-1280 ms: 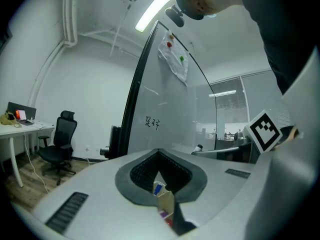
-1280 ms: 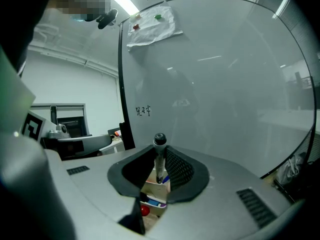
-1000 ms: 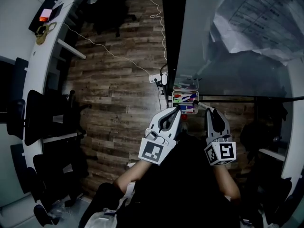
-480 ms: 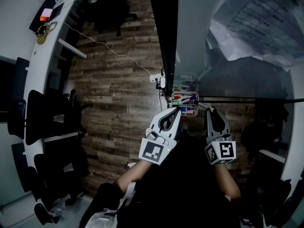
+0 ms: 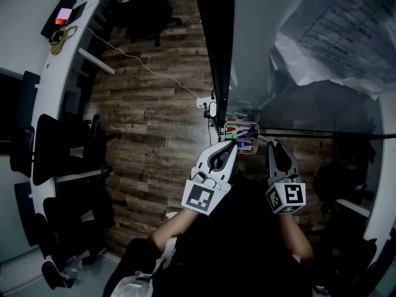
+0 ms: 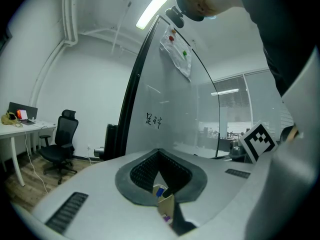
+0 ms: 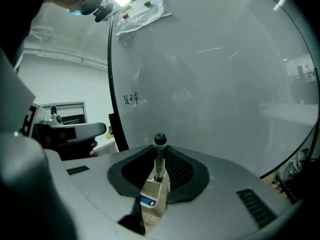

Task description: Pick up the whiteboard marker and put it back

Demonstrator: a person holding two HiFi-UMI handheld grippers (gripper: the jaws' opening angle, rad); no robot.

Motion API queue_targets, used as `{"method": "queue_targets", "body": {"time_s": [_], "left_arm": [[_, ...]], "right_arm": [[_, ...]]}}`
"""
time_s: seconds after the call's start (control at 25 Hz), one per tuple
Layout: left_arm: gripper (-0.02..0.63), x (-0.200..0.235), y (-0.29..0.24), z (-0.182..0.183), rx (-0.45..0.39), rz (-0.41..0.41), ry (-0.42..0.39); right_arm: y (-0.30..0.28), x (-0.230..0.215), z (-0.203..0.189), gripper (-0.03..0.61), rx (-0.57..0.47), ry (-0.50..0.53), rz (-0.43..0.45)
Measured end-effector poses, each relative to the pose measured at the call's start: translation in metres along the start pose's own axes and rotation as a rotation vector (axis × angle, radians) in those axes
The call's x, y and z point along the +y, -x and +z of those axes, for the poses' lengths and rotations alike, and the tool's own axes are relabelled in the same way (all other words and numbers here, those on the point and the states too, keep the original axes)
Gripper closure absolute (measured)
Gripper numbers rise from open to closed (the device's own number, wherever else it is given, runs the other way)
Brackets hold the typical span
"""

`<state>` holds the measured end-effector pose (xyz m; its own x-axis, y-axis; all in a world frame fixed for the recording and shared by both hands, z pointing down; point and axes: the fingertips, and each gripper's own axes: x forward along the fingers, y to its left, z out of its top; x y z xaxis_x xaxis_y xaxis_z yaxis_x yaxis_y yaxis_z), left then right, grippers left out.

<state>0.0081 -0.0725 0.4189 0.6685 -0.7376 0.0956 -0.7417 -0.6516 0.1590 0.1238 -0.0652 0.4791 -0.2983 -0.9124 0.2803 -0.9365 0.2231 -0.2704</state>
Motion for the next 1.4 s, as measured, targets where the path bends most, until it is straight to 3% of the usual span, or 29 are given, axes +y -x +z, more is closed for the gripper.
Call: {"method": "queue_targets", "body": {"time_s": [1.4], "left_arm": [[0.607, 0.002, 0.002, 0.001, -0.005, 0.011, -0.003]], "right_arm": [[-0.022, 0.002, -0.029, 0.500, 0.072, 0.030, 0.026]]}}
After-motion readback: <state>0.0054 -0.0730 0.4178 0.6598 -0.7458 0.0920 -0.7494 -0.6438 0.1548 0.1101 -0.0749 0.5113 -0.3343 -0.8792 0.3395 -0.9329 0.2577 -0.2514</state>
